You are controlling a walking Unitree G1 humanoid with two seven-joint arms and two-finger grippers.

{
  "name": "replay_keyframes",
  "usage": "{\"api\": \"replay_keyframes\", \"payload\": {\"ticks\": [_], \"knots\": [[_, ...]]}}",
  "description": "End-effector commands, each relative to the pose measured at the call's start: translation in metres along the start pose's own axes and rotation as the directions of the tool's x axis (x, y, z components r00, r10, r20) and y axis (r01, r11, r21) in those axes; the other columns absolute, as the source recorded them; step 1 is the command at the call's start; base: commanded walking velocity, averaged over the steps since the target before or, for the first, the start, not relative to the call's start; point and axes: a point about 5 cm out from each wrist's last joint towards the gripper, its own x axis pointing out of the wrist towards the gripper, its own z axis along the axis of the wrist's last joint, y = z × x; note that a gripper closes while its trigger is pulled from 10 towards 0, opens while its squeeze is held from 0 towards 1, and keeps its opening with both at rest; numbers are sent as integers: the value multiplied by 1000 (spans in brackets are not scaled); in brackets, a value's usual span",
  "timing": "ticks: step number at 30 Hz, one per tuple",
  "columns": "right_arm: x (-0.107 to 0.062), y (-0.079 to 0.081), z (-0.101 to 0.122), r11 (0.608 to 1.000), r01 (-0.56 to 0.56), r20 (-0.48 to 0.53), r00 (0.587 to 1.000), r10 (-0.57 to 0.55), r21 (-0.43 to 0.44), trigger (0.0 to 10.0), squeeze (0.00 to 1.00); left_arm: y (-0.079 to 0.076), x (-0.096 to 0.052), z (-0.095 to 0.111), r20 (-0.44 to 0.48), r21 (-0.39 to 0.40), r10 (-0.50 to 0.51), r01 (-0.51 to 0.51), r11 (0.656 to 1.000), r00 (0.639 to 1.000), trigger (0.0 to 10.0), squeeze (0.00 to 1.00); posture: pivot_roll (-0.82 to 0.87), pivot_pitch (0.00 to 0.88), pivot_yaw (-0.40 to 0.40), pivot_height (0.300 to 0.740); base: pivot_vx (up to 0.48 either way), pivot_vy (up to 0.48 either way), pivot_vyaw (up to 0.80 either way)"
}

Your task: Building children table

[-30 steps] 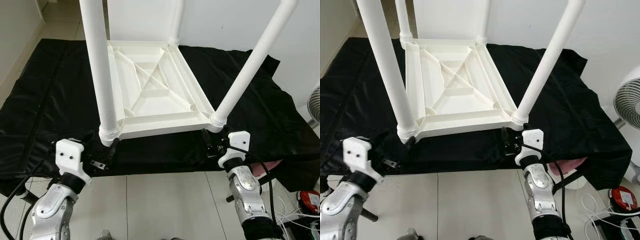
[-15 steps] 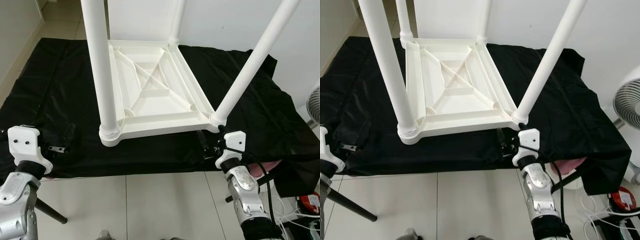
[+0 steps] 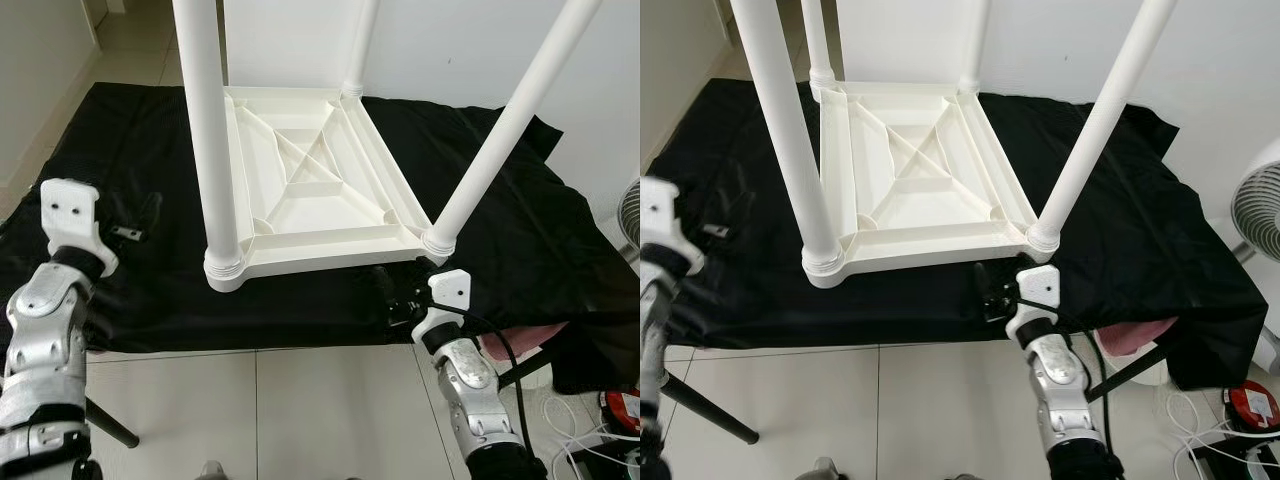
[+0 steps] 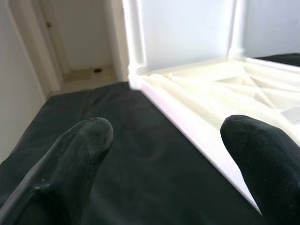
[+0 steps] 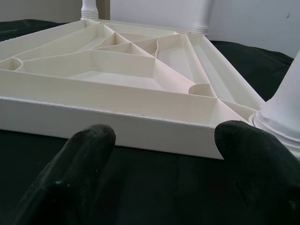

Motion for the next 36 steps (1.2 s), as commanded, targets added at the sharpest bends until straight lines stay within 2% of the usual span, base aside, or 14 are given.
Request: {"api": "replay_keyframes", "payload": {"ticks": [1, 8, 10, 13, 19, 21, 22, 23, 24, 25, 26, 27, 33, 36], "knots": [[0, 0, -3, 1000, 0, -17, 1000, 0, -1, 10000, 0, -7, 4, -5, -12, -7, -3, 3, 1000, 1000, 10000, 0, 66, 15, -60, 740, 0, 0, 0], [1, 4, -3, 1000, -12, -23, 1000, 12, -1, 10000, 0, -28, 18, -2, 23, -39, -70, 71, 997, 997, 10000, 0, 53, 14, -50, 740, 0, 0, 0], [1, 3, -5, 1000, 4, -35, 999, -4, -5, 10000, 0, -44, 23, -3, 45, -56, -130, 132, 990, 991, 10000, 0, 51, 16, -51, 740, 0, 0, 0], [0, 3, -7, 1000, 15, -44, 999, -15, -5, 10000, 0, -56, 27, -3, 68, -70, -170, 175, 982, 983, 10000, 0, 49, 18, -51, 740, 0, 0, 0], [0, 2, -8, 1000, 23, -50, 998, -24, -6, 10000, 0, -68, 31, -1, 93, -86, -209, 217, 972, 973, 10000, 0, 47, 19, -51, 740, 0, 0, 0], [1, 1, -8, 999, 35, -52, 998, -35, -9, 10000, 0, -93, 31, 6, 132, -106, -290, 304, 947, 948, 10000, 0, 42, 34, -51, 740, 0, 0, 0], [1, 1, -8, 999, 35, -52, 998, -35, -9, 10000, 0, -93, 31, 6, 132, -106, -290, 304, 947, 948, 10000, 0, 42, 34, -51, 740, 0, 0, 0], [1, 1, -8, 999, 38, -52, 998, -38, -11, 10000, 0, -102, 31, 9, 147, -115, -315, 333, 936, 938, 10000, 0, 41, 36, -50, 740, 0, 0, 0], [1, 1, -8, 999, 38, -52, 998, -38, -11, 10000, 0, -102, 31, 9, 147, -115, -315, 333, 936, 938, 10000, 0, 41, 36, -50, 740, 0, 0, 0], [2, 1, -8, 999, 41, -52, 998, -42, -12, 10000, 0, -113, 30, 12, 164, -113, -353, 373, 921, 921, 10000, 0, 43, 40, -50, 740, 0, 0, 0], [2, 1, -8, 999, 41, -52, 998, -42, -12, 10000, 0, -113, 30, 12, 164, -113, -353, 373, 921, 921, 10000, 0, 43, 40, -50, 740, 0, 0, 0], [3, 0, -8, 999, 46, -54, 997, -47, -14, 10000, 0, -132, 27, 20, 196, -118, -408, 435, 893, 892, 10000, 0, 44, 51, -48, 740, 0, 0, 0], [3, -1, -7, 998, 56, -54, 997, -57, -18, 10000, 0, -152, 21, 33, 234, -53, -483, 507, 860, 844, 10000, 0, 40, 58, -47, 740, 0, 0, 0], [2, -2, -8, 998, 60, -57, 996, -61, -20, 10000, 0, -159, 22, 47, 283, -68, -483, 520, 851, 828, 10000, 0, 38, 57, -47, 740, 0, 0, 0]]}}
